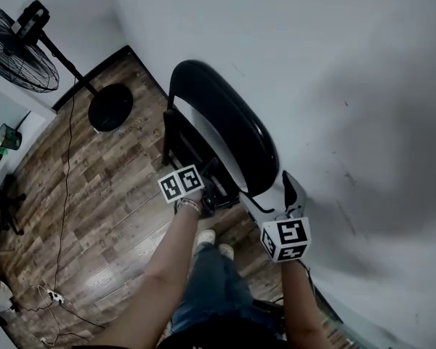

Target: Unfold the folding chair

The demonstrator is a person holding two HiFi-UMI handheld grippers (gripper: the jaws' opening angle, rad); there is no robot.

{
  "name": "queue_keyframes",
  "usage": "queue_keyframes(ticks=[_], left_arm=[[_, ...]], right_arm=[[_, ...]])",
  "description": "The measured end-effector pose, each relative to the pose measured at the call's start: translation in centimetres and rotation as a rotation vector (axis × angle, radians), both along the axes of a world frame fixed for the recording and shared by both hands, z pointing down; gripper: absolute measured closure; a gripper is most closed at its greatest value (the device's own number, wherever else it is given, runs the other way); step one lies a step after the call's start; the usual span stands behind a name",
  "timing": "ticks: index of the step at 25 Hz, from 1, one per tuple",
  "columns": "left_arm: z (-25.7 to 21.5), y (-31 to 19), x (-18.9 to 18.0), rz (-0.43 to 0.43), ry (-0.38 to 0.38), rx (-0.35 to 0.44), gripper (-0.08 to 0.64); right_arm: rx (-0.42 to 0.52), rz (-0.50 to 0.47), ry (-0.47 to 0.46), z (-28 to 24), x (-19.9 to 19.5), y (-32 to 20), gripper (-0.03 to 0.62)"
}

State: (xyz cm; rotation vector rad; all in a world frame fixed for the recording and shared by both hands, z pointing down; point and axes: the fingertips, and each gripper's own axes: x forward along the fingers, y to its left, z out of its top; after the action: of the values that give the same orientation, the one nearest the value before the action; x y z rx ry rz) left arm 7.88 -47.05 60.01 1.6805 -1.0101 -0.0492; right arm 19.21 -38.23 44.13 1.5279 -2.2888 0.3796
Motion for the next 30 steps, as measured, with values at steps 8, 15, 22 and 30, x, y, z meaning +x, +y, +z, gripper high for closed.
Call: queue_keyframes(ticks=[8,15,22,30], left_arm=[[0.1,0.2,-0.2,-0.060,0.093,-0.048,0.491],[0.1,0.4,-0.4,-0.078,0.093,-0.053,0.492],[0.0,0.8,-1.0,-0.096,0.080,-0.063,0.492],[-0.3,2.2,-2.7,-0.092,0.054,-0.051,0.486]], right_arm=[[-0.016,0.019,0.012,0.5,0.0,-1.2,0.152],[0.028,0.024,0.015,-1.1,0.0,-2.7,0.291],[0.011,0.048,0.044,-1.1,0.5,-2.7,0.362],[0.030,-0.013,0.063,-1.7,-1.2,-1.1,0.420]])
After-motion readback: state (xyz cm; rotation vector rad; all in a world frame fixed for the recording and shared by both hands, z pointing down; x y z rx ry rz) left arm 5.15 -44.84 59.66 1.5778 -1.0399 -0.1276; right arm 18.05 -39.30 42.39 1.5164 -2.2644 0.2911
